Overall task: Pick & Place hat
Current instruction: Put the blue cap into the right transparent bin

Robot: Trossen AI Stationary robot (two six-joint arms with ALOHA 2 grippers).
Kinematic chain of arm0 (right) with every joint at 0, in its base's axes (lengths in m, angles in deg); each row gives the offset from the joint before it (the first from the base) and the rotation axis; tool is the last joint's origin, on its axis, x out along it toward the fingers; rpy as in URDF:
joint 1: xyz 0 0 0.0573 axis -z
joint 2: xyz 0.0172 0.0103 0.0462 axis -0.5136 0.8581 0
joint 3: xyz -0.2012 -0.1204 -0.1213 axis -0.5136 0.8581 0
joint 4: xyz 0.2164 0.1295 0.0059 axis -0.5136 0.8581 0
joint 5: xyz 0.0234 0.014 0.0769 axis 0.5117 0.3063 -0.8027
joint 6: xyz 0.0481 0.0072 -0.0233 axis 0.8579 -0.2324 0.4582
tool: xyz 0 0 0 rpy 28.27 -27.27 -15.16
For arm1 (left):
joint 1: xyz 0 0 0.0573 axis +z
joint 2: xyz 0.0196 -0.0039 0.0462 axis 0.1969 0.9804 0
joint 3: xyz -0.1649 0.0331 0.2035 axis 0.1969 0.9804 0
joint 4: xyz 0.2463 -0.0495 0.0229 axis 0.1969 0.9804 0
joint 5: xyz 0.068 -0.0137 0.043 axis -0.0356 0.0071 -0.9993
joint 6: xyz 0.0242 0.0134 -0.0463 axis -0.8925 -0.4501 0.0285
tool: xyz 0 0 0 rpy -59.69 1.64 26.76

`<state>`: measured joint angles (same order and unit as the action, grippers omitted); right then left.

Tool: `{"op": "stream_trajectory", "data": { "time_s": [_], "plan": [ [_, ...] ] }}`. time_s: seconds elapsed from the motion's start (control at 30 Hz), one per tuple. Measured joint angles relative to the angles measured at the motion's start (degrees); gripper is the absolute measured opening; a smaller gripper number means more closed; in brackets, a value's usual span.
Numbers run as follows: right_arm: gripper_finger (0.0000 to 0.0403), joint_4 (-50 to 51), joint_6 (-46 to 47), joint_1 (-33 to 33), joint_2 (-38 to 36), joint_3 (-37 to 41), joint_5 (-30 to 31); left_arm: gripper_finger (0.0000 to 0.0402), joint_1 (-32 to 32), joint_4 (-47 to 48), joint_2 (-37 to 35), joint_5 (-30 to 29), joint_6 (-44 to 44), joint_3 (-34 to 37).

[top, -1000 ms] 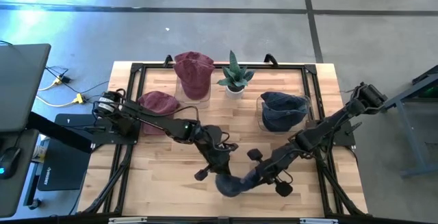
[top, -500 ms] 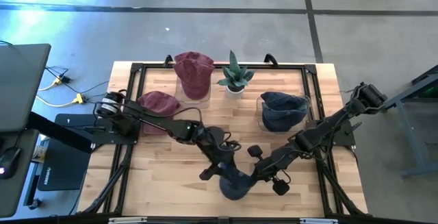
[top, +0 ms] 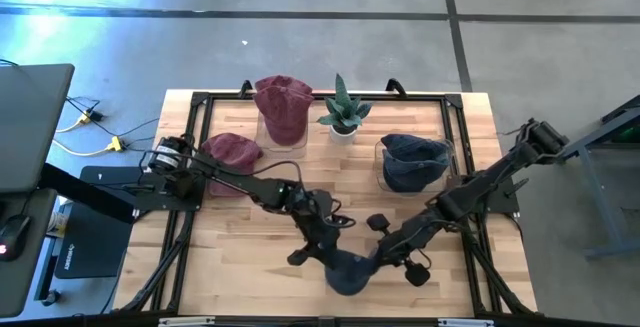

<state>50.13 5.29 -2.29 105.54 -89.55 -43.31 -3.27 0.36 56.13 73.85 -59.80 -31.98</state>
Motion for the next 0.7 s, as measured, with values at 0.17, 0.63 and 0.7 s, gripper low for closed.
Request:
{"op": "stream_trajectory", "data": {
  "time_s": [0.17, 0.63, 0.7],
  "plan": [
    [0.0021, 0.1, 0.7, -0.3, -0.7, 0.0, -5.4, 0.0010, 0.0, -1.3, -0.3, 2.1, -2.9, 0.0],
    [0.0207, -1.6, 7.2, -0.2, -0.7, 0.0, 11.4, 0.0006, 0.0, -2.1, -1.9, -3.6, -4.4, 0.0],
    [0.0222, -1.6, 7.5, -0.2, -0.7, 0.0, 13.9, 0.0003, 0.0, -3.1, -1.9, -3.6, -4.4, 0.0]
  ]
}}
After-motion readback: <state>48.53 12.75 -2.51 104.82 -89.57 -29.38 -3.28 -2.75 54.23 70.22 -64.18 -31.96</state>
